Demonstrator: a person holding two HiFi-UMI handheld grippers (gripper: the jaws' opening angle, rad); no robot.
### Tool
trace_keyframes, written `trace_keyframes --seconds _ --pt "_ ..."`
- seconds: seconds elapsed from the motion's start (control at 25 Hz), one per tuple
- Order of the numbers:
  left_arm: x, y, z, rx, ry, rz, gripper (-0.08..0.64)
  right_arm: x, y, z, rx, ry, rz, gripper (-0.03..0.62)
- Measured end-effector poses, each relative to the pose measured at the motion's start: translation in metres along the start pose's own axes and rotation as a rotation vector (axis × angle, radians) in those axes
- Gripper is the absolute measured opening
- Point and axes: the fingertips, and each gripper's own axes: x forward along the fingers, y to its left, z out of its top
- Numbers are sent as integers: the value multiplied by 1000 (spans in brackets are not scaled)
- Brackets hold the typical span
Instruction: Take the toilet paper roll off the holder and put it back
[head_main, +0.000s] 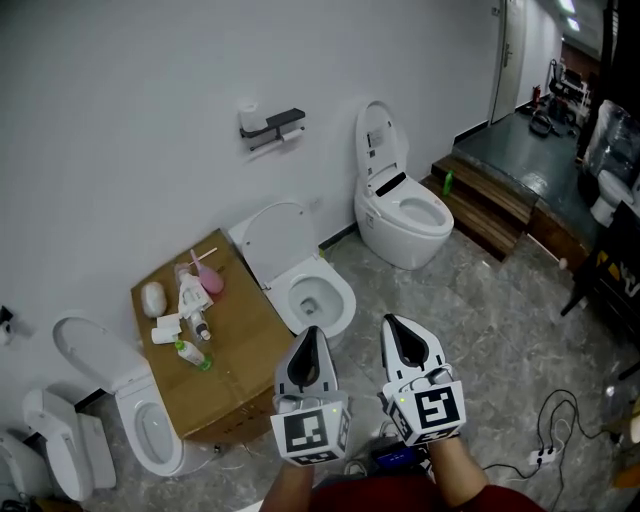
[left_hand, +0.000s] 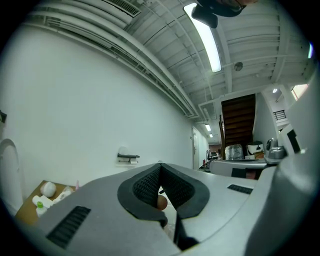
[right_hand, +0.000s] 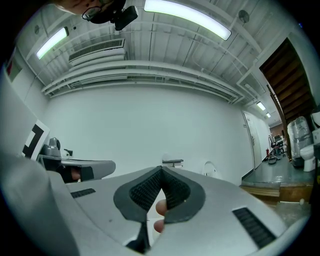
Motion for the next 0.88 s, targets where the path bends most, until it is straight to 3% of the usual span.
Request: trace_keyframes --seconds 0.88 --pt "287 -20 -14 12 -3 105 5 224 -197 1 55 -14 106 11"
